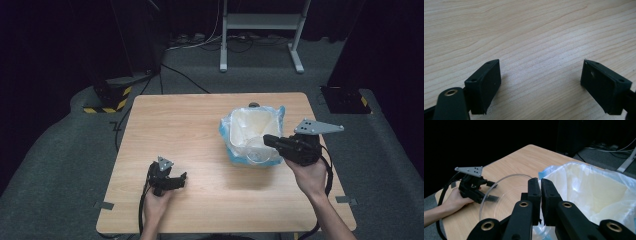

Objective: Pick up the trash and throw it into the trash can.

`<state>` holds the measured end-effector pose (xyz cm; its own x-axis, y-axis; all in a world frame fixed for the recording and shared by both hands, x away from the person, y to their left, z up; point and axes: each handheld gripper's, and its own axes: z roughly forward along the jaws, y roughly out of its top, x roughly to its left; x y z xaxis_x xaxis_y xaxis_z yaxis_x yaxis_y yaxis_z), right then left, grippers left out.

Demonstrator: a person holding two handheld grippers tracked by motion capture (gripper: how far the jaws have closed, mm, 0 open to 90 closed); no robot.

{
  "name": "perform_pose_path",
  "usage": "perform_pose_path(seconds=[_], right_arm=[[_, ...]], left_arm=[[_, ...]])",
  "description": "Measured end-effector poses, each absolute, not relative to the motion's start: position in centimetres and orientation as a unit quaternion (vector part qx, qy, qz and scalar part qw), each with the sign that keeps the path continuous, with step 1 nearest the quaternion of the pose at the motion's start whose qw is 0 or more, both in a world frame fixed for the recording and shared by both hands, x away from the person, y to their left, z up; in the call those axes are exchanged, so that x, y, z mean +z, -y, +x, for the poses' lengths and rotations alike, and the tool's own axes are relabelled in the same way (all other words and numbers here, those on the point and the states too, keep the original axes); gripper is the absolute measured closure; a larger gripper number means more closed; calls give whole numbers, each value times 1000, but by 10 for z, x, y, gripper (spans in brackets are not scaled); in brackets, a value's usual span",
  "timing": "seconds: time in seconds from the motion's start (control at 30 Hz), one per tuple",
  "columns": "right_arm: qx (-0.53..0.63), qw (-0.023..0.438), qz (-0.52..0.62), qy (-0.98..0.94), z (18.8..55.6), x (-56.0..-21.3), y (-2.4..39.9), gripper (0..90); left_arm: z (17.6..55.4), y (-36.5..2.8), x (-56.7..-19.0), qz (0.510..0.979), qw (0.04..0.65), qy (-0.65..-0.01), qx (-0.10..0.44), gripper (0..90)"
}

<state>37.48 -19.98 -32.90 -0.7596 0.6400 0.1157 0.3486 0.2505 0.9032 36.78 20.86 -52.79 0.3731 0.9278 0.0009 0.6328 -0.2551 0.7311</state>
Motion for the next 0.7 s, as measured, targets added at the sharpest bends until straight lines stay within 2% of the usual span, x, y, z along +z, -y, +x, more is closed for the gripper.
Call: perform_pose_path(seconds=[0.7], right_arm=[[531,162,331,-763,396,-314,201,863]], left_arm=[[368,-209,-528,759,331,-514,223,170]])
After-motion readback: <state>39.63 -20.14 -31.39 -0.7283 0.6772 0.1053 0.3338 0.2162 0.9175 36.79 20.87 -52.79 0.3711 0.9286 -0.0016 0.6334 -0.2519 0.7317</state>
